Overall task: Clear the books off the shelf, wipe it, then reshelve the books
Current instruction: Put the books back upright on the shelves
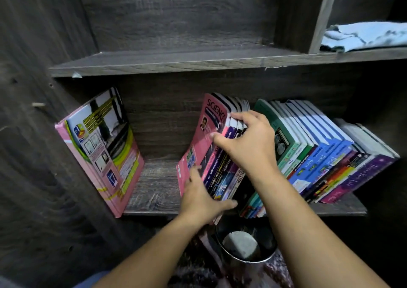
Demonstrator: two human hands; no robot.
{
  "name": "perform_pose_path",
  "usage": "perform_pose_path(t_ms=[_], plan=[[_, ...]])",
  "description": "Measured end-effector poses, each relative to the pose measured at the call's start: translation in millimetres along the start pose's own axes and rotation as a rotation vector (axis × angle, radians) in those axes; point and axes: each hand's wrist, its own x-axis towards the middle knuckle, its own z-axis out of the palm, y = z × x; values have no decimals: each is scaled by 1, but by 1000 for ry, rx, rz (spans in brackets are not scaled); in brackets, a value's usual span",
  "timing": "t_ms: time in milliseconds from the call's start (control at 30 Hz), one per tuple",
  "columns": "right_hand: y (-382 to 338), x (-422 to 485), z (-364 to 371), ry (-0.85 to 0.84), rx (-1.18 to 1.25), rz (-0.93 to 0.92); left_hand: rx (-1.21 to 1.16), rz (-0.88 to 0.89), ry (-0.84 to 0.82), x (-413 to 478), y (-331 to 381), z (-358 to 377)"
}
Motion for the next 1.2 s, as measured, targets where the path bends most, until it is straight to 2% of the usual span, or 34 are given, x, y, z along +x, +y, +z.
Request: perform_pose_path(t_ms=[67,167,300,367,467,533,600,833,933,967,1067,1133,1200], plan=[[-4,-1,2,10,-9,94,26,-22,-8,-6,-15,4],[-10,1,4,-15,-93,243,40,-5,70,-13,-20,18],[-17,-4,1,6,-111,187,100,-27,203,-15,-19,34],[-23,-12,1,11,-121,126,57,-79,236,-16,-12,36],[-31,-18,-3,15,-170,29,-244,-147,213,-15,7,49],[-28,-12,-9,32,-212,25,-278,-82,160,-11,13,63],[-21,-3,-17,48,-248,58,-178,-37,135,-6,12,67],[2,9,-48,-18,-361,115,-9,231,-189,12,-17,60],[-4,5,-40,-48,-779,104,73,265,-227,14,-18,57],[-7,3,-35,-46,-852,93,95,269,-225,12,-16,55],[-10,-4,-22,-59,-840,4,150,255,-294,10,-9,36],[-11,-5,-18,-44,-851,-90,444,264,-287,12,-4,8],[-15,-5,-17,-19,-804,-212,809,265,-94,16,1,-30]])
